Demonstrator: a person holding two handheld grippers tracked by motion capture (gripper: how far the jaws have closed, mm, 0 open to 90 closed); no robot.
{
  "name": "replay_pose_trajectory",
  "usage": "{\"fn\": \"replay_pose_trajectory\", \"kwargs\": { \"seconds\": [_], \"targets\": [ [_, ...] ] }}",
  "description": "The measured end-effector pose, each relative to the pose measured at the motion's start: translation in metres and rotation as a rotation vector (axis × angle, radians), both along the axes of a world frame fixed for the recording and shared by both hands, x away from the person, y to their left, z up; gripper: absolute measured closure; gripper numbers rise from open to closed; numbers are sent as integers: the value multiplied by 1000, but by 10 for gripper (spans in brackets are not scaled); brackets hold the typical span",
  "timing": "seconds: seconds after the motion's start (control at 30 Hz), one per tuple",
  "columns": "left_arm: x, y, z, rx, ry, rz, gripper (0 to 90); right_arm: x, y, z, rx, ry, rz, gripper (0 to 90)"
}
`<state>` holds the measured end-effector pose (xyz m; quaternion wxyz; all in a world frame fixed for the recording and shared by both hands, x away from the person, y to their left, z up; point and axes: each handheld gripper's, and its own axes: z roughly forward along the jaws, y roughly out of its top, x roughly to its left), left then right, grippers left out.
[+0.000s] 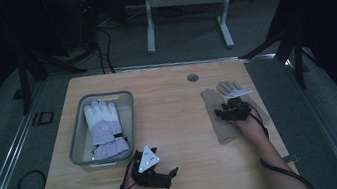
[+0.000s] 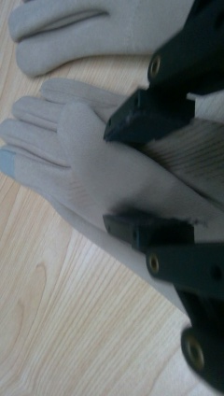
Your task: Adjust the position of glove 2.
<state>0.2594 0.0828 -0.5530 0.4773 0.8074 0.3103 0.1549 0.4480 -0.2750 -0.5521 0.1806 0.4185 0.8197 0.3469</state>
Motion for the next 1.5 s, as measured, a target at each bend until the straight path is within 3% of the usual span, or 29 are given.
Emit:
{"fn": "replay_pose_trajectory", "kwargs": {
  "seconds": [0.17, 0.27, 0.4, 0.47, 0.77, 1.1, 1.2, 1.27, 1.3, 1.5],
  "targets": [
    [2, 2, 0, -8, -13, 14, 6, -2, 4, 0, 13, 2, -2, 714],
    [2, 4, 0, -9, -17, 20, 6, -5, 10, 3, 1, 32, -32, 768],
    [1, 4, 1, -9, -22, 21, 6, -9, 16, 7, -4, 57, -68, 784],
    [1, 4, 1, -7, -22, 21, 6, -12, 18, 10, 18, 68, -86, 786],
    [1, 4, 1, -12, -24, 24, 6, -30, 33, 36, 85, 25, -109, 787],
    [-1, 5, 4, -20, -41, 27, 6, -56, 71, 80, 173, -11, -117, 786],
    [-1, 5, 4, -22, -42, 26, 6, -60, 75, 82, 187, -7, -125, 786],
    [-2, 4, 4, -24, -43, 22, 6, -76, 94, 82, 198, -13, -158, 785],
    [-2, 4, 4, -22, -45, 20, 6, -76, 94, 82, 198, -13, -158, 785],
    [-4, 3, 4, -20, -45, 15, 6, -88, 115, 58, 183, 6, -177, 784]
  ]
}}
